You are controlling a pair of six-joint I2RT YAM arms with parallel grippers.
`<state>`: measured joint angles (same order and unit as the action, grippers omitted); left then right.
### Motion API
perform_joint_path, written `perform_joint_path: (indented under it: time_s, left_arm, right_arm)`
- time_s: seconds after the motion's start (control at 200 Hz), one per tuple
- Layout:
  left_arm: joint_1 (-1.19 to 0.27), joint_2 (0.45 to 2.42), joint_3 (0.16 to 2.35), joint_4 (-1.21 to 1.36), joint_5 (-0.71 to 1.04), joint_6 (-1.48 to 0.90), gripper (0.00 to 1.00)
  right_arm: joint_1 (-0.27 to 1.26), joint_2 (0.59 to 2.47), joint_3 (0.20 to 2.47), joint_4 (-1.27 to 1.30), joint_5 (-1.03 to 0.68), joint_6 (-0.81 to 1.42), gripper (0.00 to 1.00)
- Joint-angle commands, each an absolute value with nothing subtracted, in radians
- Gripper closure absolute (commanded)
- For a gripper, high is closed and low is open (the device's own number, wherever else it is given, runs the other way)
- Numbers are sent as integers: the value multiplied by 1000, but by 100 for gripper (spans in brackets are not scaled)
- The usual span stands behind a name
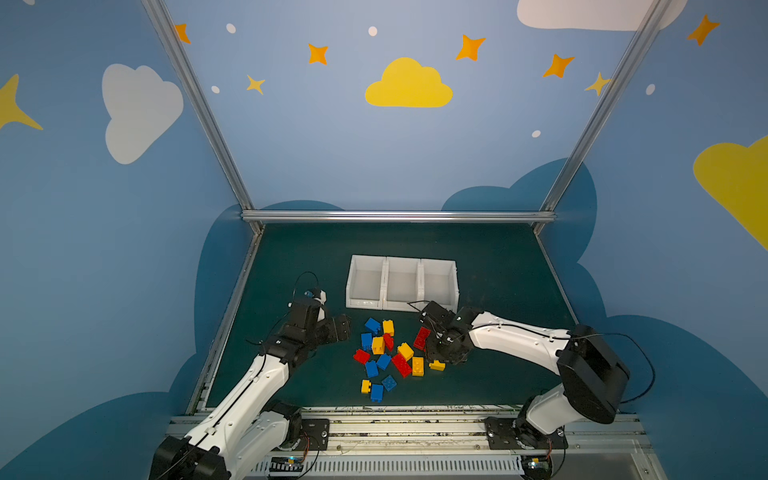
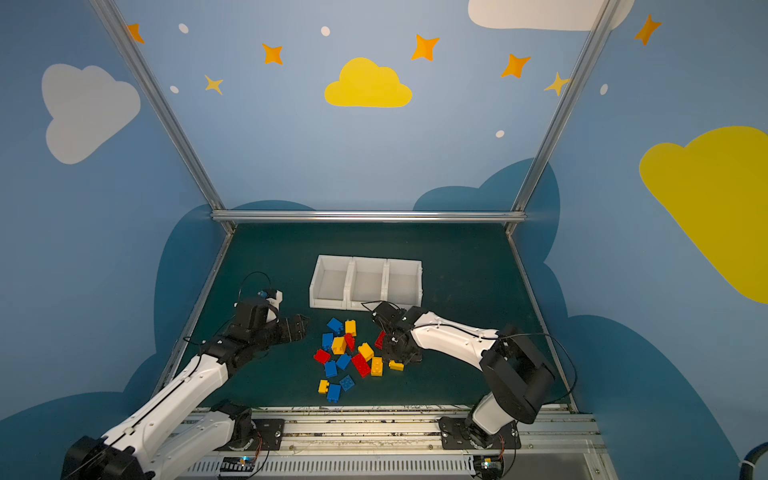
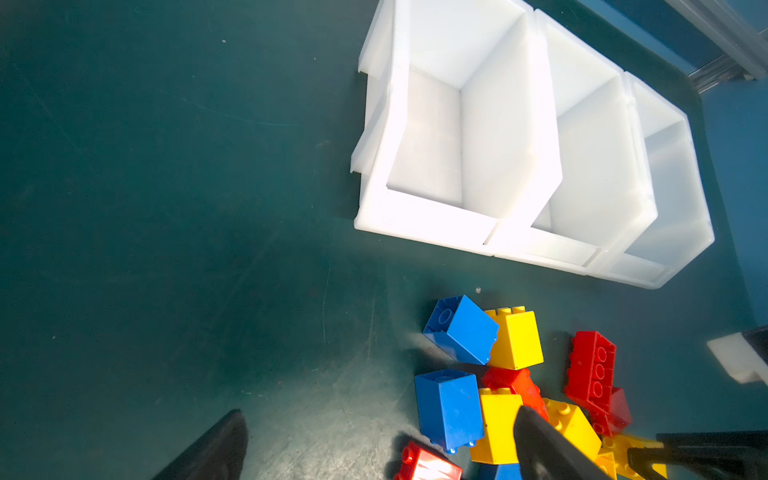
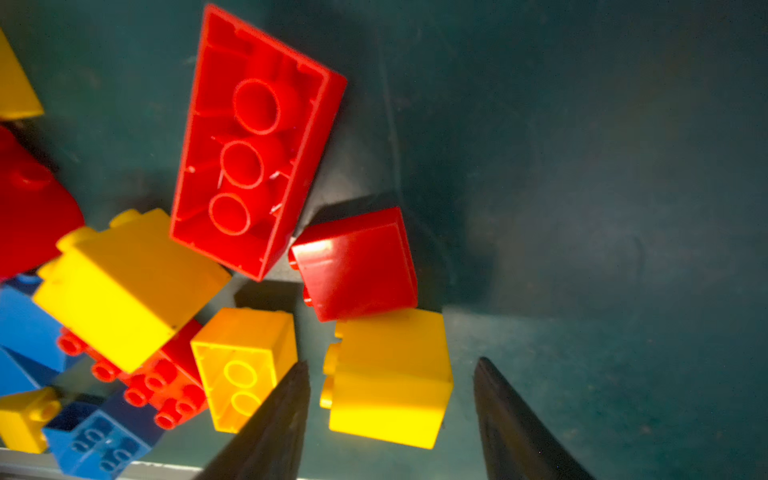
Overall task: Sort the legos into containers by color
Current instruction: 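Reach the right gripper down to a yellow brick while the left arm rises, then lift the yellow brick and lower it into the compartment nearest the right gripper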
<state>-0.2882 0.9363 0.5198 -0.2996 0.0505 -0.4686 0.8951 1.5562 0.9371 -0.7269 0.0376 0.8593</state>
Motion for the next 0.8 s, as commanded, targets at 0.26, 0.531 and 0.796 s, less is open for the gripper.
perform_joint_path:
  time_s: [0.26, 0.531, 0.796]
  left_arm:
    - [-289, 943, 518, -315, 37, -480, 0]
    - [-290, 955, 514, -308, 34, -491, 0]
    - [-290, 974, 521, -293, 59, -505, 0]
  right_arm:
    - [888, 1568, 924, -743, 28, 872, 45]
    - [888, 1580, 939, -778, 23, 857, 51]
    - [885, 1556, 974, -812, 52, 850, 60]
